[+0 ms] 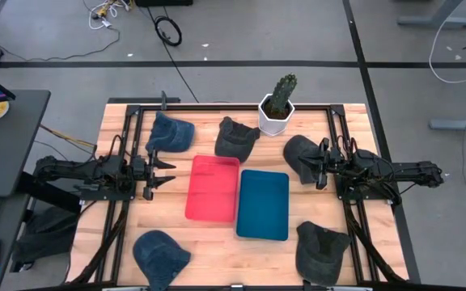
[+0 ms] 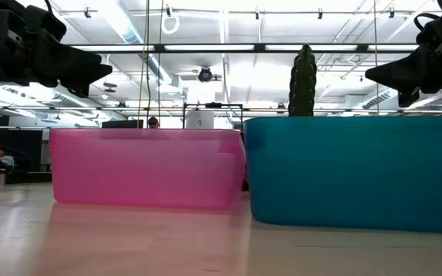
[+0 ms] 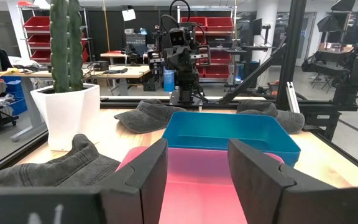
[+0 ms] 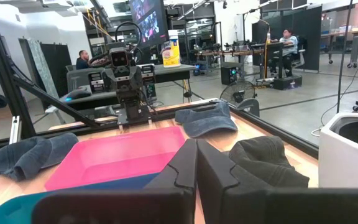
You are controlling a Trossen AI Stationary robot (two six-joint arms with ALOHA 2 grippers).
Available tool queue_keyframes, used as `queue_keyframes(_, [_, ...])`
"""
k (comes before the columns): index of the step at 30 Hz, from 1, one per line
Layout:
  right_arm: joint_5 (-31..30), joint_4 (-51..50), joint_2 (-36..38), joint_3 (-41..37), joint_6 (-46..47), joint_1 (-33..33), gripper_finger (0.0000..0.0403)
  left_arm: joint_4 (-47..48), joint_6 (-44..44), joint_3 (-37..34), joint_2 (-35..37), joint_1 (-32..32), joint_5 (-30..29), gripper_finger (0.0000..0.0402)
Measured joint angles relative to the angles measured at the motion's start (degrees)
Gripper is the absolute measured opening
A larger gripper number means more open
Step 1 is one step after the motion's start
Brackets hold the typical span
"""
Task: Pick & Place hat
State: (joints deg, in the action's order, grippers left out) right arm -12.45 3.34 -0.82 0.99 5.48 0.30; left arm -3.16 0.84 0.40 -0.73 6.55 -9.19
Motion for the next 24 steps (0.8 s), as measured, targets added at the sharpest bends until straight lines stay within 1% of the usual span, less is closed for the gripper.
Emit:
queue_keyframes(15, [0.0, 0.02, 0.0, 0.0, -0.02, 0.02, 0.0013, 0.01, 0.0, 0.01, 0.0, 0.01, 0.0, 0.0172])
queue_keyframes(20, [-1.12, 0.53, 0.0, 0.01, -5.58, -0.09, 0.0013, 0.02, 0.01, 0.01, 0.0, 0.01, 0.0, 0.0172])
queue_keyframes(24, [-1.12, 0.5, 0.0, 0.0, -5.95, -0.09, 0.0013, 0.01, 0.01, 0.01, 0.0, 0.01, 0.0, 0.0172])
